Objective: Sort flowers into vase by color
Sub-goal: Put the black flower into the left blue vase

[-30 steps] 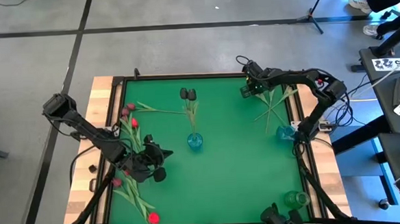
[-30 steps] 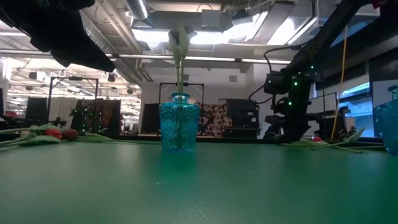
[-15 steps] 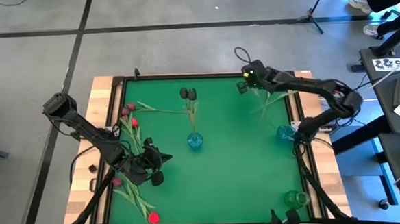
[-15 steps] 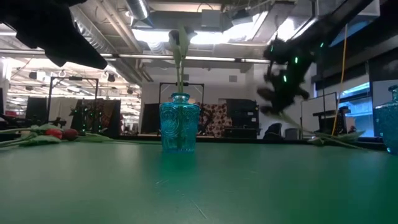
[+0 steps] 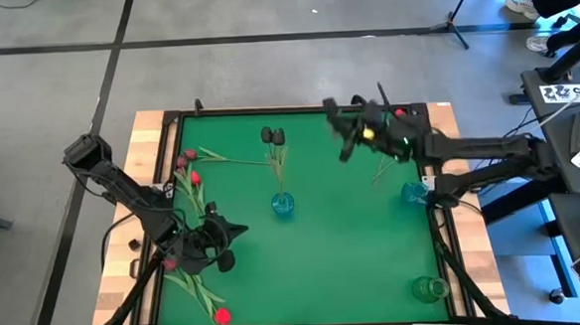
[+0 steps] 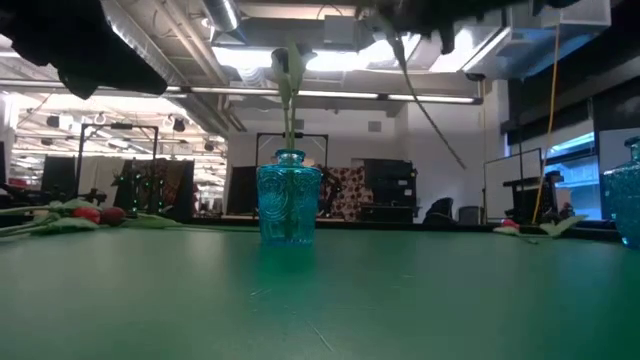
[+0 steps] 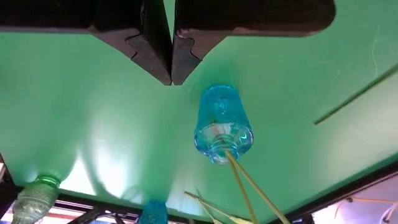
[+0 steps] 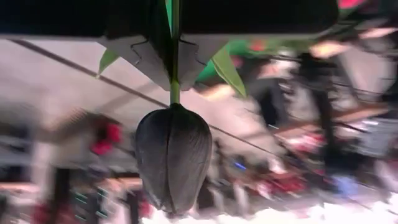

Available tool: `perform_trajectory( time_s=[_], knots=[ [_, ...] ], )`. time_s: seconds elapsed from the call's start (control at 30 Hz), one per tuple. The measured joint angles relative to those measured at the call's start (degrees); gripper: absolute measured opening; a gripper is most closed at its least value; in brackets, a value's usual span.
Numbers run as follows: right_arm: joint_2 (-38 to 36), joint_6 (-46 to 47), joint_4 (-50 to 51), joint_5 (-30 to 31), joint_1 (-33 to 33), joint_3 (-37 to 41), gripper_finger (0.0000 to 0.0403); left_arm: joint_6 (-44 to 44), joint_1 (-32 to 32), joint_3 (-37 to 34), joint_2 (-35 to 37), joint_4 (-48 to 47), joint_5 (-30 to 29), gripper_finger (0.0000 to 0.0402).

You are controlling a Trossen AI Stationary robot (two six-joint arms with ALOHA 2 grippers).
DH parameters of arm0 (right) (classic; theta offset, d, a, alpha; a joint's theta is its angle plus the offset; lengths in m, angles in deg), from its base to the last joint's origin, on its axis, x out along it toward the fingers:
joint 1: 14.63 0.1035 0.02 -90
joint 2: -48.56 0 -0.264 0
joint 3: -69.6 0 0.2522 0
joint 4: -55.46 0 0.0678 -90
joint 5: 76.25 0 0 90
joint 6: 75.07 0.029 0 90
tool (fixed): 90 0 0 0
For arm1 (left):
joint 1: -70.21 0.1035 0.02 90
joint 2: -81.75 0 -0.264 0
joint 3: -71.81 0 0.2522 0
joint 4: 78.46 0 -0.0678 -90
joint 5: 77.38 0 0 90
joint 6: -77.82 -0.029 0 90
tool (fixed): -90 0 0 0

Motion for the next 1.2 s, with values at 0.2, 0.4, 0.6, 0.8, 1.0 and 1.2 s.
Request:
perform_trajectory(
  time_s=[0.2,0.4,0.6,0.8,1.0,1.2],
  knots=[
    [1.23,-6.98,-15.48,6.87,15.12,-0.04,0.0006,1.11,-0.74,0.00,0.00,0.34,0.38,0.0004],
    [6.27,-11.53,-29.48,9.05,23.10,-0.07,0.0004,1.11,-0.83,0.00,0.00,0.50,-0.66,0.0004],
    [18.81,-18.43,-49.75,9.70,24.36,-0.07,0.0004,1.08,-0.81,0.00,0.00,2.21,-1.55,0.0004],
    [30.43,-21.70,-70.02,10.21,21.40,-1.82,0.0005,1.92,-0.94,0.00,0.00,2.66,-1.52,0.0004],
    [34.18,-21.93,-68.63,10.26,18.76,-4.32,0.0005,2.46,-0.94,0.00,0.00,2.59,-1.47,0.0004],
    [34.46,-22.19,-67.62,10.22,16.37,-4.94,0.0005,2.59,-0.96,0.00,0.00,2.46,-1.42,0.0004]
  ],
)
